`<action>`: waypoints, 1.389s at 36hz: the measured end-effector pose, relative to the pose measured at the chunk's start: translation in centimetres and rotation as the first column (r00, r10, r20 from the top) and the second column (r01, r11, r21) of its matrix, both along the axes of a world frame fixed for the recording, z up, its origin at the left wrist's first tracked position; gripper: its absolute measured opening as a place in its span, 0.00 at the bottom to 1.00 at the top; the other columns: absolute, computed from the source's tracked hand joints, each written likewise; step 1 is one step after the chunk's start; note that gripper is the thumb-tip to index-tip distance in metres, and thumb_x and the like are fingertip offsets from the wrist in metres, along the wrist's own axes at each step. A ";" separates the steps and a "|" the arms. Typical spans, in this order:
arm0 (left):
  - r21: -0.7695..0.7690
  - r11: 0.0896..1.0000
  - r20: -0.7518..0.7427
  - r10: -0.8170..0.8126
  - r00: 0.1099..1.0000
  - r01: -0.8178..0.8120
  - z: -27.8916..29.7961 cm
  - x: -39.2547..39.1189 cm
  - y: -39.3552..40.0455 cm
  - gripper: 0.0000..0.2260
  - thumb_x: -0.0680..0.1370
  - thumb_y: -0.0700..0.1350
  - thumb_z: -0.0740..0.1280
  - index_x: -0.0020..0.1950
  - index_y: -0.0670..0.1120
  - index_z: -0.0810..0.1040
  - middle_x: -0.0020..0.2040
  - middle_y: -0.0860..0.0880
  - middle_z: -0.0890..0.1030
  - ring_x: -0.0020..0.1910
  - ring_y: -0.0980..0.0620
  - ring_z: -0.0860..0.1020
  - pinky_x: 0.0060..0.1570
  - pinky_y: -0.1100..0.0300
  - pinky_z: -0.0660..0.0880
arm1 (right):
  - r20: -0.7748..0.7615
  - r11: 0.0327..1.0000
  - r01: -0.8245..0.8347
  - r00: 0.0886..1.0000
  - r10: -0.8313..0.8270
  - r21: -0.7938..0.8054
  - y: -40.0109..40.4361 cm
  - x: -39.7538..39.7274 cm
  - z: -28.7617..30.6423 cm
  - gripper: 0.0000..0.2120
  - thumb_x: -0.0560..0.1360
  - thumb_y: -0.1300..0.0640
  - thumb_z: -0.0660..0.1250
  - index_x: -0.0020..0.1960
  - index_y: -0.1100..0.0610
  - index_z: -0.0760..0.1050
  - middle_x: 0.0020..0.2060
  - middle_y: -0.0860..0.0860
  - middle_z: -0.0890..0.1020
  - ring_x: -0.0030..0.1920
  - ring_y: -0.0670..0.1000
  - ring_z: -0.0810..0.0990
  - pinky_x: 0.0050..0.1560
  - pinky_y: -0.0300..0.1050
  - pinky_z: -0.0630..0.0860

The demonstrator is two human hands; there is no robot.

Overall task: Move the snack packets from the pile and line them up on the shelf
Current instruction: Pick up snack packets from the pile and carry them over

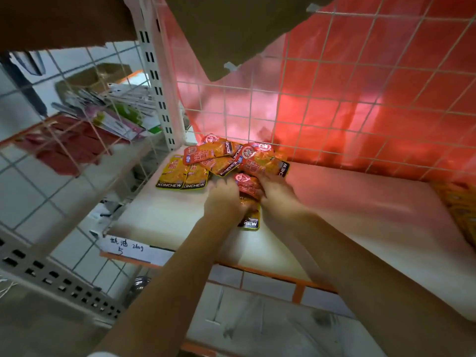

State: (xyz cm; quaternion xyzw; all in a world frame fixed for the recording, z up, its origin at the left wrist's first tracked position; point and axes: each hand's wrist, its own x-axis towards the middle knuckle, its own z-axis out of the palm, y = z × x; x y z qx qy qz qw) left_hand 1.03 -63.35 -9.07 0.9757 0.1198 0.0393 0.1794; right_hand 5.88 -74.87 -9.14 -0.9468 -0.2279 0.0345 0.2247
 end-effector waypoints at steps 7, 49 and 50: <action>-0.184 0.981 -0.096 0.036 0.995 -0.054 1.0 -0.1 -0.1 0.34 0.69 0.49 0.75 0.67 0.39 0.62 0.62 0.41 0.71 0.63 0.43 0.69 0.59 0.58 0.65 | -0.015 0.983 0.120 0.992 -0.124 -0.140 -0.9 0.3 -0.9 0.23 0.74 0.52 0.66 0.67 0.53 0.67 0.67 0.54 0.64 0.64 0.59 0.66 0.63 0.48 0.64; -0.959 0.199 0.217 0.069 0.974 0.200 1.9 -4.0 -39.3 0.15 0.69 0.27 0.68 0.54 0.37 0.76 0.40 0.45 0.82 0.37 0.47 0.80 0.36 0.57 0.78 | -0.294 0.537 0.486 0.866 -0.406 0.690 -44.7 -8.3 4.0 0.02 0.71 0.57 0.71 0.42 0.51 0.78 0.42 0.53 0.83 0.47 0.57 0.81 0.51 0.50 0.75; -0.954 0.206 0.233 0.063 0.970 0.216 2.1 -4.0 -41.0 0.15 0.70 0.27 0.68 0.54 0.38 0.76 0.40 0.45 0.82 0.37 0.49 0.80 0.34 0.60 0.77 | -0.276 0.532 0.487 0.860 -0.429 0.693 -46.4 -8.4 4.1 0.02 0.71 0.57 0.71 0.42 0.51 0.79 0.42 0.53 0.83 0.47 0.57 0.81 0.50 0.51 0.76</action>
